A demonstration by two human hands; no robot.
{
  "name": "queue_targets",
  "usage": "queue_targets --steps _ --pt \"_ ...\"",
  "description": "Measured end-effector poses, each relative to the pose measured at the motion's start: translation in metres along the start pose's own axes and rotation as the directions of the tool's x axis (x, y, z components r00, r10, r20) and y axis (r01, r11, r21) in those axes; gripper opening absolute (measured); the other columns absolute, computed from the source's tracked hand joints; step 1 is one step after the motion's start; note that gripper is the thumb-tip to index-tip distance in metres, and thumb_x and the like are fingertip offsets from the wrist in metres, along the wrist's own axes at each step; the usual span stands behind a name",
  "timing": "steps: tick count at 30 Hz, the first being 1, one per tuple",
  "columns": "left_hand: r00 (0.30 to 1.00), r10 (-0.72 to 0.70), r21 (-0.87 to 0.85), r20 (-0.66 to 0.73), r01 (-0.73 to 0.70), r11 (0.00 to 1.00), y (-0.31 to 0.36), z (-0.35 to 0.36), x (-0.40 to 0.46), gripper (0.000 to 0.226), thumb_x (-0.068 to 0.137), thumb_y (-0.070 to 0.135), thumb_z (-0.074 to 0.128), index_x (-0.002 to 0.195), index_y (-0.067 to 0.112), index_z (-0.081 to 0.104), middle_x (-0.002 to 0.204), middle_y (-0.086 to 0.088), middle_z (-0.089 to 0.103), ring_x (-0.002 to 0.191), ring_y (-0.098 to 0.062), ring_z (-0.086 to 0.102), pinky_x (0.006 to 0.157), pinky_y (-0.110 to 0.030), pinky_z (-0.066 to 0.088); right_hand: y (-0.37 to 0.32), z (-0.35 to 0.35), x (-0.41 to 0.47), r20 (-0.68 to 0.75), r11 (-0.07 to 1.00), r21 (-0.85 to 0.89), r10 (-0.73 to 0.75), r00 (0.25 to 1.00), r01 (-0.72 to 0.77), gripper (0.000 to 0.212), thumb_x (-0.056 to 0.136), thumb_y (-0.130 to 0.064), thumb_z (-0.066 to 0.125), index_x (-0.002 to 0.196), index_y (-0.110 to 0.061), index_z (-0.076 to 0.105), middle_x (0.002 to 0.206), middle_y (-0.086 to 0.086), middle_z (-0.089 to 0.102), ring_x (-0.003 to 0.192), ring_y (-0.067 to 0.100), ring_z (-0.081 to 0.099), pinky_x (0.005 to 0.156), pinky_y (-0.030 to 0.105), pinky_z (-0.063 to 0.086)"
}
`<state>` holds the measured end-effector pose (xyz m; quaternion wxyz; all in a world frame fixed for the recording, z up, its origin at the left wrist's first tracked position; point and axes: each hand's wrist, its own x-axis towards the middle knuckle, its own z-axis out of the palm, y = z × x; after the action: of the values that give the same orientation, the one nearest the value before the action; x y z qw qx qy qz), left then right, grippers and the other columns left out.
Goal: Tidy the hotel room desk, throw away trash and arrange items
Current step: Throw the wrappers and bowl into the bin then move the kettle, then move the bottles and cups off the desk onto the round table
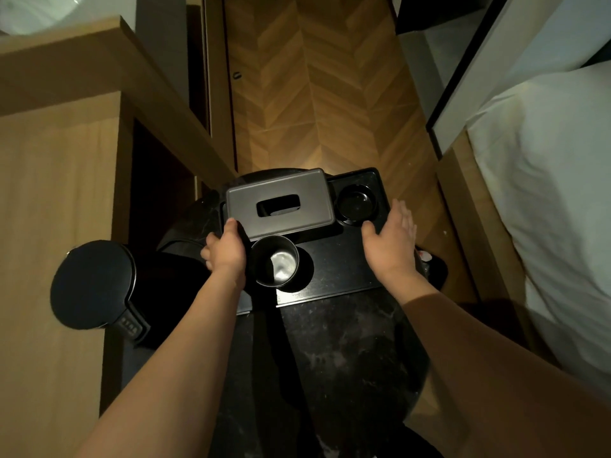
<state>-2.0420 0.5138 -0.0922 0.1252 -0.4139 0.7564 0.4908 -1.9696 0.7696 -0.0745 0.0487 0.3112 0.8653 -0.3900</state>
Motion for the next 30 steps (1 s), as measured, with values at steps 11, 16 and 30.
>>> queue_targets --steps 11,16,30 --pt "0.769 0.637 0.343 -0.052 -0.586 0.735 -0.027 -0.038 -0.128 0.058 0.104 0.037 0.048 0.155 0.014 0.031 0.159 -0.01 0.026 0.148 -0.028 0.023 0.12 -0.049 0.031 -0.039 -0.039 -0.069 0.172 0.81 -0.066 -0.567 0.806 0.583 0.064 0.101 -0.024 0.048 0.156 -0.012 0.02 0.165 0.003 0.011 0.152 0.015 0.003 0.125 0.038 0.004" --pt "0.646 0.751 0.478 -0.139 -0.621 0.622 -0.048 -0.071 -0.178 0.052 0.104 0.028 0.051 0.151 0.011 0.038 0.15 -0.011 0.04 0.141 -0.026 0.034 0.124 -0.049 0.024 -0.058 -0.046 -0.101 0.266 0.663 -0.015 -0.718 0.642 0.748 0.063 0.1 -0.022 0.049 0.156 -0.009 0.022 0.165 0.005 0.015 0.152 0.016 0.008 0.125 0.037 0.004" --pt "0.637 0.431 0.442 -0.639 -0.155 0.883 -0.189 -0.235 -0.284 0.052 0.106 0.033 0.045 0.153 0.013 0.037 0.154 -0.007 0.037 0.148 -0.025 0.026 0.127 -0.044 0.011 -0.102 0.023 -0.277 0.554 0.255 0.264 -0.829 0.07 0.93 0.063 0.1 -0.024 0.048 0.156 -0.012 0.022 0.165 0.003 0.015 0.152 0.013 0.006 0.124 0.032 0.0"
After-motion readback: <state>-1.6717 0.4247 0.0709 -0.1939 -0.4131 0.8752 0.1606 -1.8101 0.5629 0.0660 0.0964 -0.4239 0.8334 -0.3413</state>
